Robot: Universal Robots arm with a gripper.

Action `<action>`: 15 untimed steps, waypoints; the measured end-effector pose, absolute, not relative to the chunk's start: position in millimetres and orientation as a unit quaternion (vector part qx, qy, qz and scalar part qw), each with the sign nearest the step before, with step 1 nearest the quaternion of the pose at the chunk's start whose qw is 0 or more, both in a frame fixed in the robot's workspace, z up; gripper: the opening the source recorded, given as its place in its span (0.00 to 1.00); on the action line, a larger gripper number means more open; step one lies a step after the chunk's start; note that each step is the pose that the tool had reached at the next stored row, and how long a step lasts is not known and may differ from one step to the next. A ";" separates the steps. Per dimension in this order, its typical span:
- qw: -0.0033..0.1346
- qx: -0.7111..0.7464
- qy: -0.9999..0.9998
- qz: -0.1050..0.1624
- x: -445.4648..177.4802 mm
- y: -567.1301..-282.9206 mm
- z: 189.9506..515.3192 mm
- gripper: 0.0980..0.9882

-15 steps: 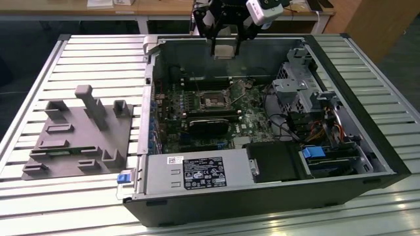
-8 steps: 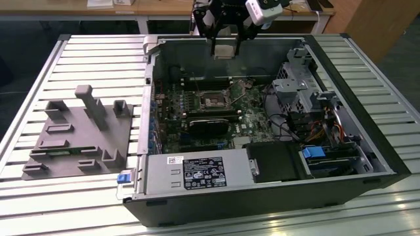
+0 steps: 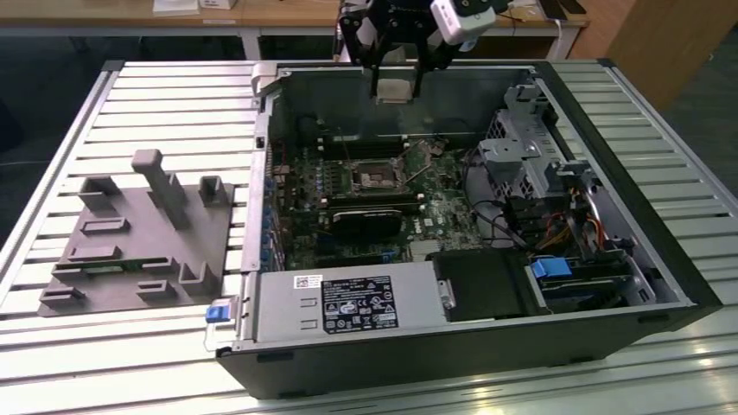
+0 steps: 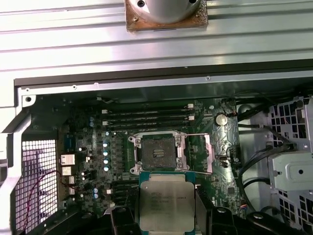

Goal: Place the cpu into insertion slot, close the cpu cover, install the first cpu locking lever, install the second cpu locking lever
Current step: 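Place the cpu into insertion slot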

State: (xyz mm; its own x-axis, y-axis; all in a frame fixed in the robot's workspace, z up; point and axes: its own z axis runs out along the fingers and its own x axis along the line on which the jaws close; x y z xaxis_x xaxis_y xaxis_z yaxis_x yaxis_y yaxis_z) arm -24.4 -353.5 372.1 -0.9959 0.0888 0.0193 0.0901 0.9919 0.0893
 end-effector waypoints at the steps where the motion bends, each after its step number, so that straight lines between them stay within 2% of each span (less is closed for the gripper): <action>1: 0.008 -0.047 -0.998 -0.045 -24.4 -353.5 372.1 0.50; 15: 0.005 -0.106 -0.993 -0.045 -24.4 -353.1 371.9 0.50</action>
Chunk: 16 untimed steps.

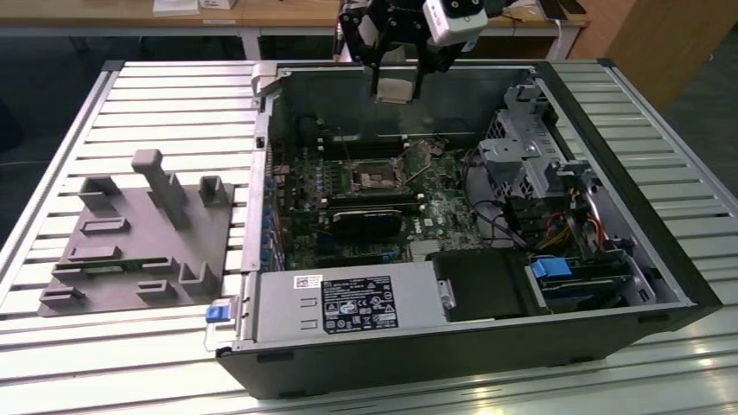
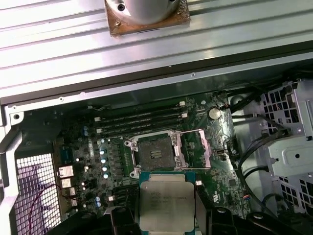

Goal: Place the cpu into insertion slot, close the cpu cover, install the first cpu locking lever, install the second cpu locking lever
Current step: 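Place the cpu into insertion slot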

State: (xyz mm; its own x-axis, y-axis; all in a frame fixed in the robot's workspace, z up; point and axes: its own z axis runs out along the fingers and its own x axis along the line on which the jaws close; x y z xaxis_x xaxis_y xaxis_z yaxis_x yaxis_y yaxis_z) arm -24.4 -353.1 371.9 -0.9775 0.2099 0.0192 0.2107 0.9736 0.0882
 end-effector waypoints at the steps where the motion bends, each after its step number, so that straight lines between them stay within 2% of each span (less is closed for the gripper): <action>1: 0.005 -0.110 -0.993 -0.045 -24.4 -353.1 371.8 0.50; 16: 0.002 -0.172 -0.984 -0.045 -24.4 -353.1 371.2 0.50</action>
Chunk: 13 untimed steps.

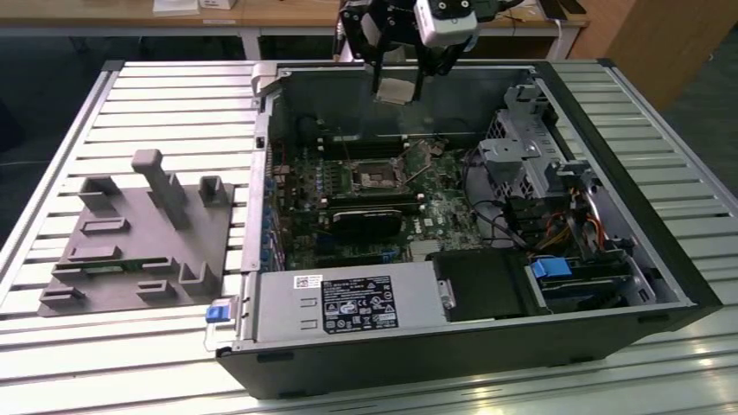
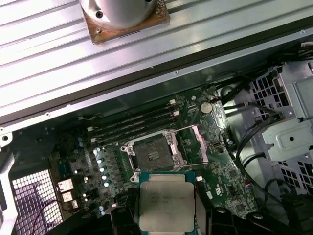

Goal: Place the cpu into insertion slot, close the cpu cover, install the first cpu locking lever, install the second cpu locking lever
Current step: 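Place the cpu into insertion slot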

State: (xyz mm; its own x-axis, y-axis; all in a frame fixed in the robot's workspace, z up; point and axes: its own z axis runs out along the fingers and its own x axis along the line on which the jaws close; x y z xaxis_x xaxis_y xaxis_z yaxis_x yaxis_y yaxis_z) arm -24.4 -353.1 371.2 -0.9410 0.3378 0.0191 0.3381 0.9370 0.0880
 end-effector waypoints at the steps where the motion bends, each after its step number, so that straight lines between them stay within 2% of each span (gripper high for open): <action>1: 0.002 -0.175 -0.983 -0.045 -24.4 -353.1 371.2 0.50; 13: 0.000 -0.217 -0.975 -0.045 -24.4 -352.5 370.8 0.50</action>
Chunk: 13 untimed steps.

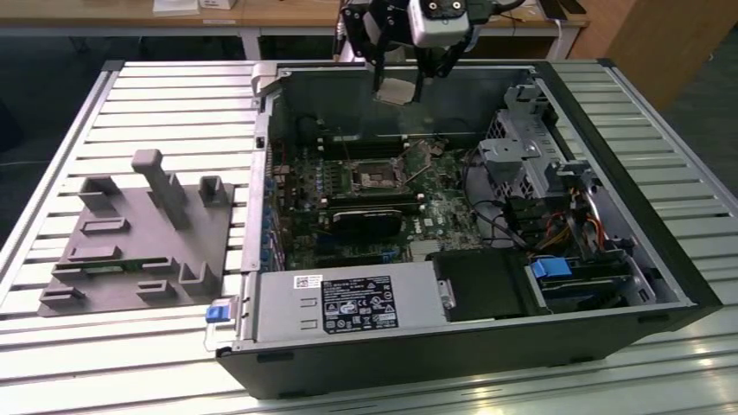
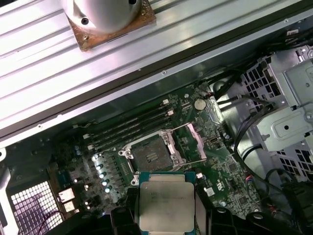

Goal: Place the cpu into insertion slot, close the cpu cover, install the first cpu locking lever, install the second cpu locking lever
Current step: 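Place the cpu into insertion slot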

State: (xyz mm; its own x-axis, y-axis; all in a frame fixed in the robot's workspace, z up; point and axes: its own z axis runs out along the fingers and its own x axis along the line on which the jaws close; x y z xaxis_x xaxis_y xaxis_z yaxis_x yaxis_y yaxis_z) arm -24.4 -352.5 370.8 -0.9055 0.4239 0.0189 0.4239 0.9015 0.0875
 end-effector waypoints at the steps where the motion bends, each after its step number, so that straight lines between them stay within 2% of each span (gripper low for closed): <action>1: 0.000 0.221 0.974 0.045 -24.4 -352.5 370.8 0.50; 13: 0.002 0.259 0.965 0.045 -24.4 -351.9 370.5 0.50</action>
State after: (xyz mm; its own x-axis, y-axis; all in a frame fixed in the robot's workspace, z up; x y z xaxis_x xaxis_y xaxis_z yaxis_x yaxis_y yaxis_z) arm -24.4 -351.9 370.5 -0.8660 0.4998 0.0189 0.4994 0.8620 0.0874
